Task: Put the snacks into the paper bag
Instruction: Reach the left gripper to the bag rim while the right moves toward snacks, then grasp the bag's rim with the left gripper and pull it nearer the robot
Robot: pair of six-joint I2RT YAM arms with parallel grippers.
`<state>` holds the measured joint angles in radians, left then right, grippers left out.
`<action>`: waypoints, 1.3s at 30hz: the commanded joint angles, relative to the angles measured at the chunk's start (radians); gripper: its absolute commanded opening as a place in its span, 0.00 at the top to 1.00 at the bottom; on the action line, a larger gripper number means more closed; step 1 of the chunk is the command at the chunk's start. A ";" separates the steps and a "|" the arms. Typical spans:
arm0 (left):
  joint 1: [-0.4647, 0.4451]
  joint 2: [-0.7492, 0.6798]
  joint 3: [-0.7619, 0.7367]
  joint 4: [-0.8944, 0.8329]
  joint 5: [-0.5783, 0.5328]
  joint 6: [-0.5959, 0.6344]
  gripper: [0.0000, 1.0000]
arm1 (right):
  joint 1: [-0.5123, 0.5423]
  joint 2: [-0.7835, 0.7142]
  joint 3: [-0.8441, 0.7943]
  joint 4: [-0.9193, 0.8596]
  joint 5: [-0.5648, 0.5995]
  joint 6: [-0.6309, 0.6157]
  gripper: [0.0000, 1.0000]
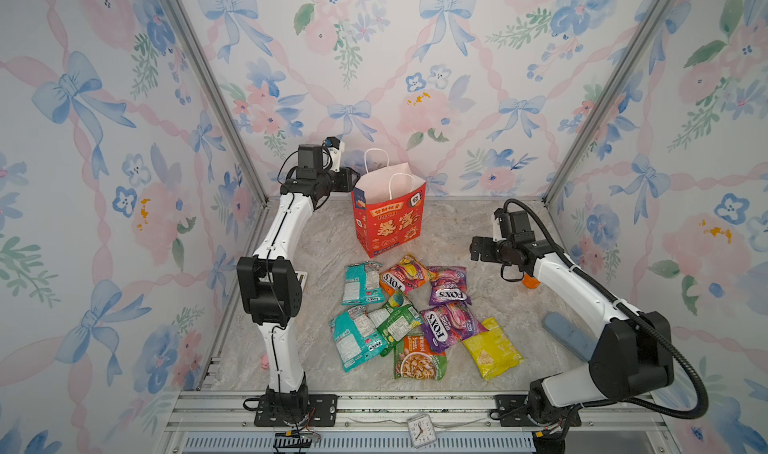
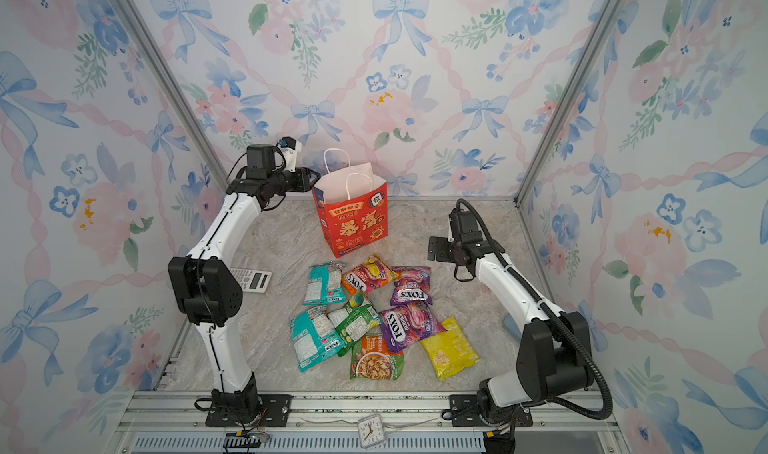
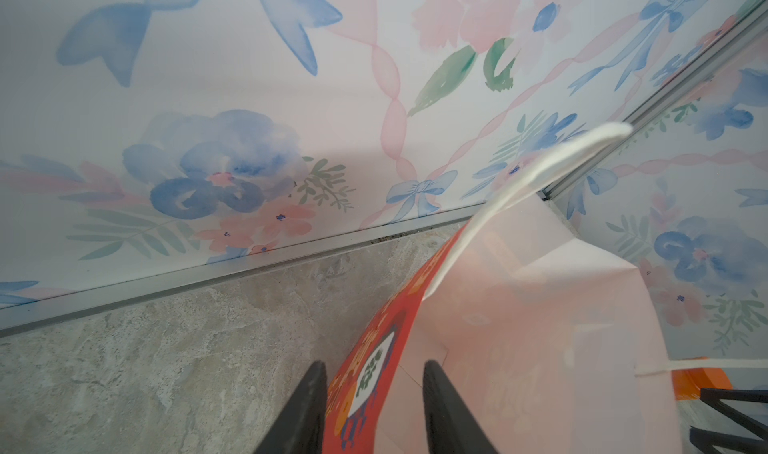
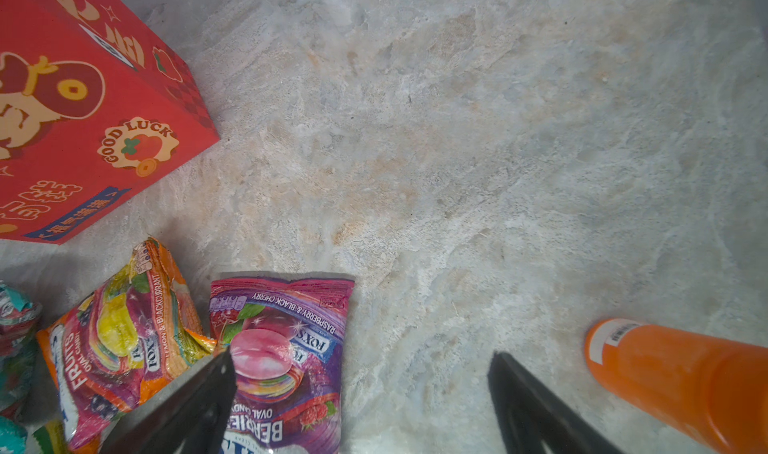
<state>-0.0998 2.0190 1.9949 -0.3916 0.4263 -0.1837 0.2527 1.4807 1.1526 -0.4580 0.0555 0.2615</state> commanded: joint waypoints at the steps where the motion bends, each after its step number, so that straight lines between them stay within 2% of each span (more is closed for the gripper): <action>1: -0.015 0.019 0.032 -0.007 -0.063 0.031 0.60 | 0.013 0.015 0.045 -0.036 -0.011 -0.019 0.03; 6: -0.032 0.039 0.064 -0.039 -0.125 0.073 0.61 | 0.013 0.021 0.054 -0.045 -0.011 -0.031 0.03; 21: -0.045 0.066 0.108 -0.110 -0.139 0.127 0.72 | 0.013 0.043 0.071 -0.050 -0.019 -0.027 0.03; 28: -0.045 0.087 0.150 -0.174 -0.134 0.157 0.73 | 0.013 0.054 0.081 -0.053 -0.025 -0.027 0.04; 33: -0.046 0.089 0.152 -0.185 -0.111 0.155 0.85 | 0.013 0.059 0.085 -0.055 -0.026 -0.027 0.04; 37: -0.046 0.080 0.153 -0.185 -0.103 0.149 1.00 | 0.012 0.058 0.082 -0.058 -0.022 -0.027 0.03; 39: -0.047 0.071 0.155 -0.185 -0.095 0.141 1.00 | 0.013 0.059 0.081 -0.059 -0.022 -0.027 0.03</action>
<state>-0.1436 2.0853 2.1246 -0.5430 0.3069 -0.0391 0.2527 1.5299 1.2007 -0.4850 0.0364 0.2424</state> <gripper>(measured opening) 0.052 0.966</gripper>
